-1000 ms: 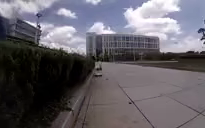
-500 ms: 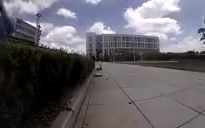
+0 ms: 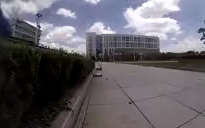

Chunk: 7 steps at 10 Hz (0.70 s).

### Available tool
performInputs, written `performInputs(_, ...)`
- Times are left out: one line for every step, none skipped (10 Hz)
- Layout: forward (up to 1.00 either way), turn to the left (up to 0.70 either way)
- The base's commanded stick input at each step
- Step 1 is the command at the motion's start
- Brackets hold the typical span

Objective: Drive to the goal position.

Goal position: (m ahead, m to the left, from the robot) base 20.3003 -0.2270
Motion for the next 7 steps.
performInputs(0.04, 0.0)
performInputs(0.04, 0.0)
performInputs(0.04, 0.0)
performInputs(0.04, 0.0)
performInputs(0.04, 0.0)
performInputs(0.04, 0.0)
performInputs(0.04, 0.0)
